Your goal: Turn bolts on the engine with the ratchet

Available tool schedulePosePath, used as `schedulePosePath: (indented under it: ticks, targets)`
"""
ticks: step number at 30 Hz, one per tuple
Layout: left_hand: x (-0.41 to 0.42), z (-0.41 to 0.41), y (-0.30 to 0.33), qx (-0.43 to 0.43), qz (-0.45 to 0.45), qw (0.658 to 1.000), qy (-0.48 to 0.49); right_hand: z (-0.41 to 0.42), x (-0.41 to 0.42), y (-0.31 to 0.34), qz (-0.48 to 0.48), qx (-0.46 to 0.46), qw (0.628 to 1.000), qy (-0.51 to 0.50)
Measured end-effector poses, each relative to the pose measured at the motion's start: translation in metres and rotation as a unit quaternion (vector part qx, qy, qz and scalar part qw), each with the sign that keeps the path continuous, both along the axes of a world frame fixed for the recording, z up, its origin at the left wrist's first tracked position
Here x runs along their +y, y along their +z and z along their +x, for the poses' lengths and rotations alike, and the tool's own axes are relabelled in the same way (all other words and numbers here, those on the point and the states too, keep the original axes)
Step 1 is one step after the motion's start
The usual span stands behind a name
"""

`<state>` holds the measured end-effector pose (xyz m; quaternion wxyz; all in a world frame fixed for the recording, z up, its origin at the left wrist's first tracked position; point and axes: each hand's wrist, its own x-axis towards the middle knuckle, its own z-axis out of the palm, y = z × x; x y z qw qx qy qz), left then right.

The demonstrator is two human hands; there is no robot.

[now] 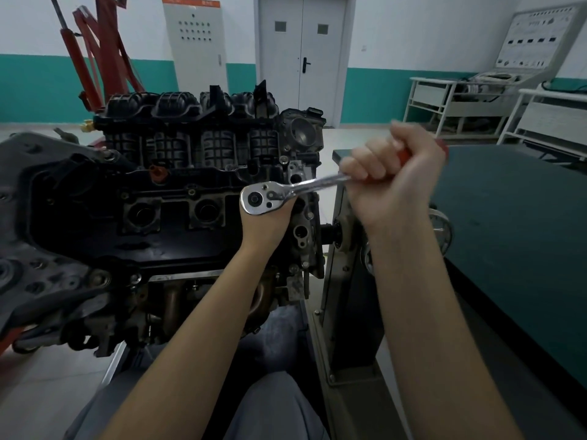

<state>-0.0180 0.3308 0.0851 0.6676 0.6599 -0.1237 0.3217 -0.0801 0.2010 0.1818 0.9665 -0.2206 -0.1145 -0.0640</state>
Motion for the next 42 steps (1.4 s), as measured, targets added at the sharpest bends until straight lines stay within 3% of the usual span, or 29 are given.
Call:
schedulePosePath:
  ticks: [4,7,15,18,29,32,38,42]
  targets:
    - [-0.002,-0.002,0.000,-0.007,-0.010,1.000,0.006,-0.035,0.011,-0.048,0.116,-0.008,0.991,-0.063]
    - [-0.003,-0.003,0.000,-0.010,-0.010,1.000,0.009,-0.045,0.018,-0.063,0.138,-0.007,0.987,-0.078]
    - [-0.001,0.003,0.000,-0.037,0.018,0.999,-0.016,0.004,-0.006,0.010,-0.041,-0.014,0.999,0.015]
    - [-0.002,-0.002,0.002,-0.003,0.023,0.999,-0.028,0.017,-0.005,0.029,-0.080,-0.005,0.995,0.058]
    - [-0.005,-0.001,-0.002,-0.020,0.000,1.000,0.024,-0.043,0.013,-0.063,0.133,-0.018,0.988,-0.073]
    - [-0.003,0.003,0.000,-0.017,0.019,1.000,0.018,-0.033,0.006,-0.048,0.098,-0.026,0.993,-0.058]
    - [-0.001,0.001,0.000,-0.034,0.026,0.999,-0.023,0.011,-0.007,0.020,-0.061,0.003,0.997,0.040]
    - [0.000,0.001,-0.001,-0.033,0.017,0.999,-0.025,0.013,-0.004,0.022,-0.058,-0.007,0.997,0.050]
